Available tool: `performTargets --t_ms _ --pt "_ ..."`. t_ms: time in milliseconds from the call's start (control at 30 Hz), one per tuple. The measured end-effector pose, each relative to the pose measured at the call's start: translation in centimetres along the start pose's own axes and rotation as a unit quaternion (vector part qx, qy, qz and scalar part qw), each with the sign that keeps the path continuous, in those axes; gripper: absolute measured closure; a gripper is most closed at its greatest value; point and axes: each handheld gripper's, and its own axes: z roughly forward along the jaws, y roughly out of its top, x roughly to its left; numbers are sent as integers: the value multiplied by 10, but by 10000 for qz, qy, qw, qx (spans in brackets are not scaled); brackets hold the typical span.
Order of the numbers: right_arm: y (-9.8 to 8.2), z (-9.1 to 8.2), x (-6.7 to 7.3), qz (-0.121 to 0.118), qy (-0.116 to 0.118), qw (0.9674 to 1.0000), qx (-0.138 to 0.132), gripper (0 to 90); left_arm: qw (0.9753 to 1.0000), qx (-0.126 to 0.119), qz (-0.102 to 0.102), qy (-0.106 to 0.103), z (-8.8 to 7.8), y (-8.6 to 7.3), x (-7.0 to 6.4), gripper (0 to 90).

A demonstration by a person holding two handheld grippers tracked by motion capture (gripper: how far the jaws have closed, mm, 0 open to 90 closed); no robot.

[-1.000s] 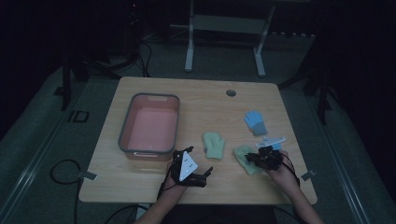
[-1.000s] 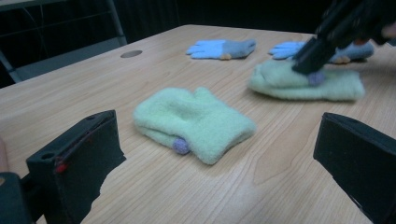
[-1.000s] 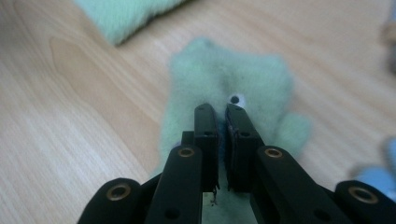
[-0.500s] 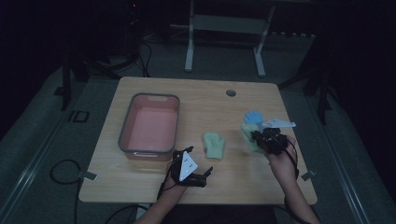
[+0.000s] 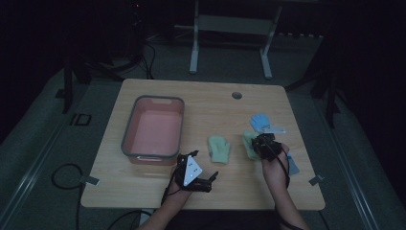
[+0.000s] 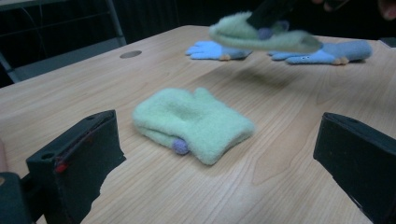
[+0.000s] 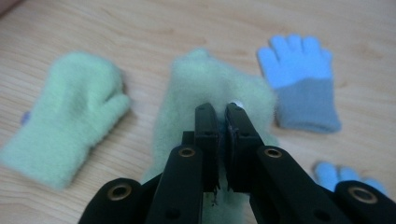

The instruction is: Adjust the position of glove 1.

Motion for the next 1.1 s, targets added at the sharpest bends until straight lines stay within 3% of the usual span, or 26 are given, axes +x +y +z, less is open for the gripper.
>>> performTargets --t_ms 133,367,433,700,833,1100 --pt "-7 14 1 118 21 9999 119 848 10000 2 3 2 0 0 0 7" --pt "-20 38 5 113 46 9992 377 840 10000 3 2 -1 0 0 0 7" --pt "-22 40 5 125 34 9993 337 831 10000 2 0 -2 0 0 0 7" --pt "-23 40 1 171 173 9991 338 754 10000 5 -1 -6 0 0 0 7" --pt "-17 32 -4 125 411 9987 282 667 10000 11 -15 -8 0 0 0 7" --pt "-2 8 -25 -462 837 9954 -118 606 10000 9 -9 -11 0 0 0 7"
